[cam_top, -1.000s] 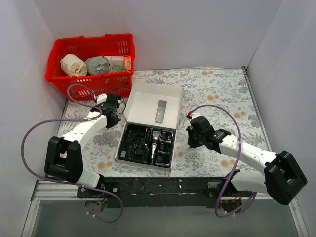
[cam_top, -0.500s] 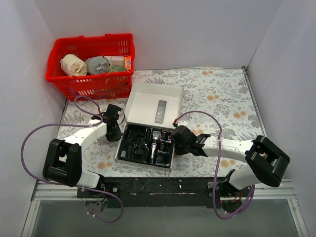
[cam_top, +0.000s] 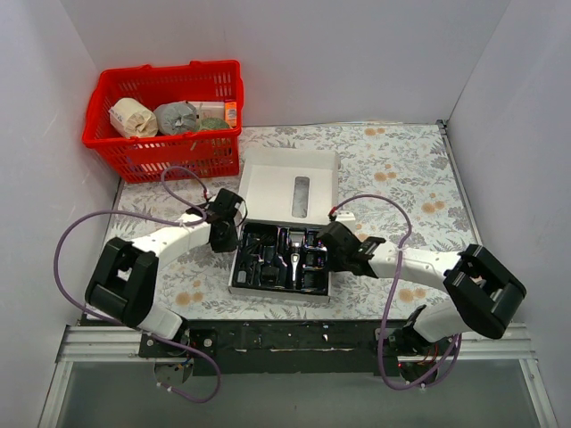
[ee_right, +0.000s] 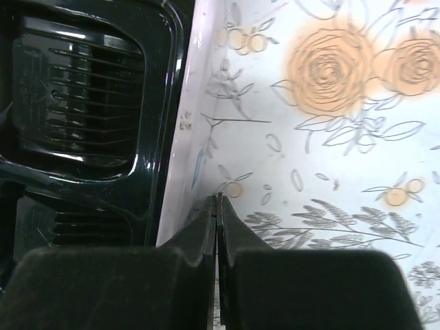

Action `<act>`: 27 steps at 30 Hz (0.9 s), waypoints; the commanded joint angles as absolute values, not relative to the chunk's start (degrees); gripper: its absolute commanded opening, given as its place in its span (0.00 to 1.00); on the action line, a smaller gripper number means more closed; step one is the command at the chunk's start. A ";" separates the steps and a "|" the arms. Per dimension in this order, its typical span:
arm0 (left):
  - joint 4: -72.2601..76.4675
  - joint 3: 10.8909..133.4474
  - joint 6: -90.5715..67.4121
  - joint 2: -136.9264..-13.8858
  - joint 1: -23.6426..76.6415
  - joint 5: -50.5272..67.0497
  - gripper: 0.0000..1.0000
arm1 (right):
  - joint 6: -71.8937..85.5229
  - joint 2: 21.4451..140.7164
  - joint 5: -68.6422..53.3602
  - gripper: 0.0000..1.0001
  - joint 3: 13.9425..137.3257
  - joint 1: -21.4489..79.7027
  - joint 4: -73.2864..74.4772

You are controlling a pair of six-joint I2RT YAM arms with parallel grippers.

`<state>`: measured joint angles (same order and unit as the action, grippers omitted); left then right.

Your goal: Sort the hair-cutting tools

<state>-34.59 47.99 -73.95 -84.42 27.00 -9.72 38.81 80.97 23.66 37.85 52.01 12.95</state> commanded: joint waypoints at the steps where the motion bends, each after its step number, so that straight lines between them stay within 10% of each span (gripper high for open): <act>1: -24.97 51.41 -77.87 -89.11 31.72 -0.35 0.00 | 37.89 79.90 21.54 0.01 38.68 48.45 9.40; 27: -19.42 56.33 -85.61 -98.97 48.52 -3.95 0.00 | 23.99 73.31 17.40 0.01 37.00 36.30 15.90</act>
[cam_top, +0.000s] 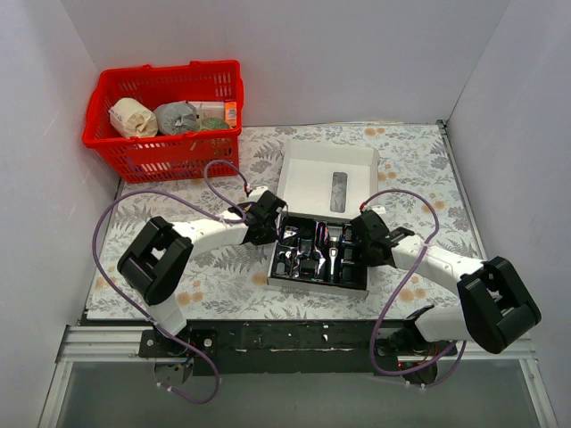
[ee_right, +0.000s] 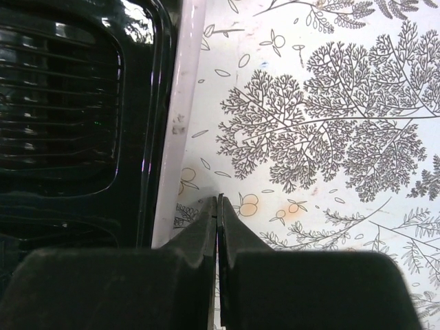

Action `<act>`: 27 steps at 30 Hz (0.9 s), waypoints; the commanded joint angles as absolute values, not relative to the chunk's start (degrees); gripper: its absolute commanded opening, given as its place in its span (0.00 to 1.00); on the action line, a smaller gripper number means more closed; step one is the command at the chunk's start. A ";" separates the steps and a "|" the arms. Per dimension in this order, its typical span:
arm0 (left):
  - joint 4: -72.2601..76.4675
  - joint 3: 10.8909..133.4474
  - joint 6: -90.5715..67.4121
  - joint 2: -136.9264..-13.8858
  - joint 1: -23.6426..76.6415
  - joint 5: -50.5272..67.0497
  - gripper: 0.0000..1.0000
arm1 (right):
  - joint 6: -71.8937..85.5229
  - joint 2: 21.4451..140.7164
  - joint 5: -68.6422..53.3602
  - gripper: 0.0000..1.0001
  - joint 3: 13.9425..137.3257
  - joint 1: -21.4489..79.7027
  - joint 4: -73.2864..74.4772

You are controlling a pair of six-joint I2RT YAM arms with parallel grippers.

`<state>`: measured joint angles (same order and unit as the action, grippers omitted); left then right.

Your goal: Sort the hair-cutting tools

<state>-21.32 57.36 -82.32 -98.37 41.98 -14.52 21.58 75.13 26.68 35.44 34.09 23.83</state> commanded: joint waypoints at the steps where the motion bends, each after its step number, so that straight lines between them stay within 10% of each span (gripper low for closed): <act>1: -20.21 57.21 -85.17 -98.53 48.43 -6.13 0.00 | 23.99 72.78 18.19 0.01 37.35 36.30 16.26; 7: -36.11 71.34 -81.40 -99.76 44.32 -16.43 0.00 | 21.10 69.70 21.53 0.01 45.42 32.80 21.79; 27: -32.96 93.50 -68.82 -115.13 17.67 2.63 0.00 | 18.19 85.69 6.71 0.01 66.53 3.09 18.20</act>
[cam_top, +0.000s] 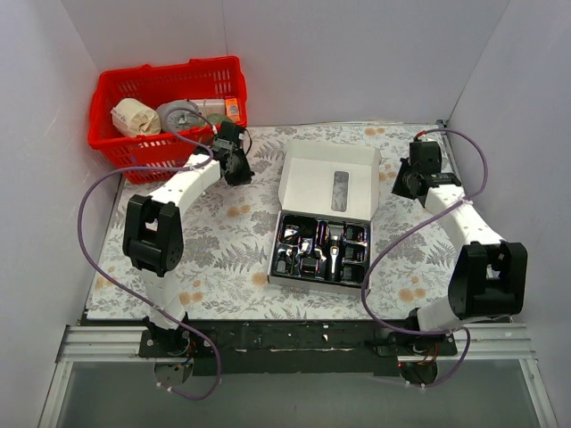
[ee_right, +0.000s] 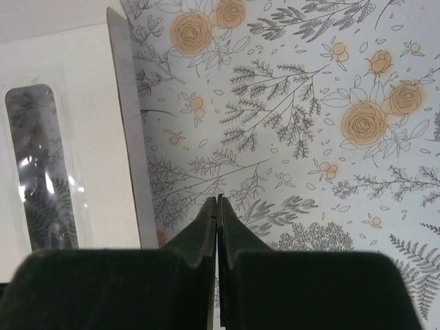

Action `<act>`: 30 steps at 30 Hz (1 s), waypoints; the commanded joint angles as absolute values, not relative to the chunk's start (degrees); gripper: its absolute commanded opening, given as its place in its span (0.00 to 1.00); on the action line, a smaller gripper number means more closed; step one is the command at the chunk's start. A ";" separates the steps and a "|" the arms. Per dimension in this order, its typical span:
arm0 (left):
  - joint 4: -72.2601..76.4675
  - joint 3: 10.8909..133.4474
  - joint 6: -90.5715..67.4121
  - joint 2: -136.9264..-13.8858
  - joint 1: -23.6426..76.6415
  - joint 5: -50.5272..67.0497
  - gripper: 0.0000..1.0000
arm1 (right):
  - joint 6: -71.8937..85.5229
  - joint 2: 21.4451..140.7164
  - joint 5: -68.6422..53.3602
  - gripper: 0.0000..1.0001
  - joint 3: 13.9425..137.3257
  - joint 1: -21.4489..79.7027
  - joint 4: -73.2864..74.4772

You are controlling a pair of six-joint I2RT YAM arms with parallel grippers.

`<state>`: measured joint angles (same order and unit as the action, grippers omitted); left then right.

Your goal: Sort the hair-cutting tools

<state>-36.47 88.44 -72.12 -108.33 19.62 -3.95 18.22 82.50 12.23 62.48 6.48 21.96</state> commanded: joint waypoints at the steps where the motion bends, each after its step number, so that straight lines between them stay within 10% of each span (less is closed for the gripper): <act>1: -32.61 95.69 -68.73 -117.40 17.67 3.94 0.00 | 18.19 86.48 5.03 0.01 66.45 2.38 17.32; 30: -31.20 80.96 -71.89 -112.25 16.17 -5.53 0.00 | 16.00 90.00 -12.57 0.01 58.89 -1.76 7.91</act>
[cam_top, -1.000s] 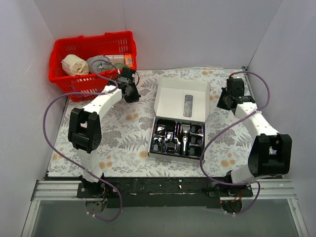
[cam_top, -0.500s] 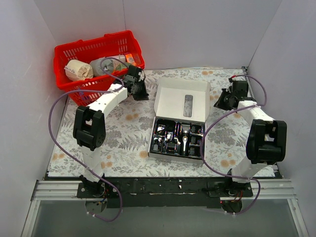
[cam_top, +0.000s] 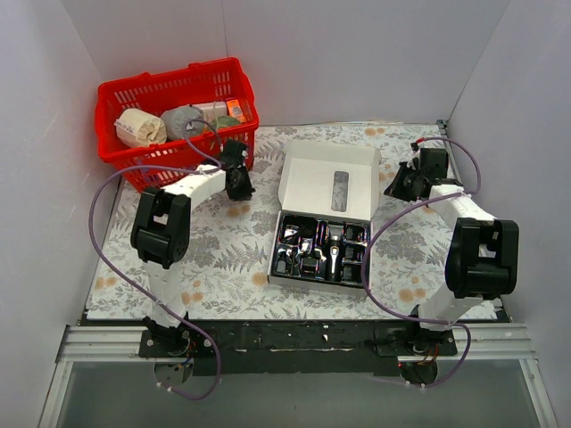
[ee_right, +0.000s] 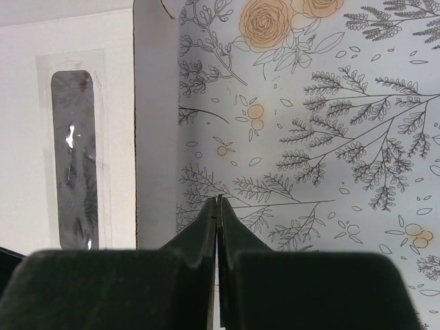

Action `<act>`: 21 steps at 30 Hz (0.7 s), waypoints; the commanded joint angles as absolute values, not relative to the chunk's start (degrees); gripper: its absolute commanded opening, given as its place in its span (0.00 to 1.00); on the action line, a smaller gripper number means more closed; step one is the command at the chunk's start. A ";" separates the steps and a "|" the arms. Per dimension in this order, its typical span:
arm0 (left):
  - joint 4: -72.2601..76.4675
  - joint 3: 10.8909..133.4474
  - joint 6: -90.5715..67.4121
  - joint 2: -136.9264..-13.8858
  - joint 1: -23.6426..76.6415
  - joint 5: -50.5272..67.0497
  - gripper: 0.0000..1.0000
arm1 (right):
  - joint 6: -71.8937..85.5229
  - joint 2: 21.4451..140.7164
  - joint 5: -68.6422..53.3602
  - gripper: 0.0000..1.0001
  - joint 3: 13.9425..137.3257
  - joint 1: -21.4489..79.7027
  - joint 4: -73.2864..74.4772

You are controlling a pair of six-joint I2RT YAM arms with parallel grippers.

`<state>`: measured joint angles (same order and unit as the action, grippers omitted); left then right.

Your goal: Sort the hair-cutting tools

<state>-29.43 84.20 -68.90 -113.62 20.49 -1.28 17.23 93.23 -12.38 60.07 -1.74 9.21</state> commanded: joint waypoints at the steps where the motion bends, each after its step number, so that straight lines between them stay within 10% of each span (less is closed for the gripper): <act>1: -30.51 78.51 -72.07 -110.93 16.17 -5.89 0.00 | 16.00 89.74 -12.66 0.01 58.54 -1.76 7.74; 21: -29.18 84.02 -77.60 -113.29 26.89 -7.82 0.00 | 17.58 90.17 -13.27 0.01 57.92 -1.76 6.77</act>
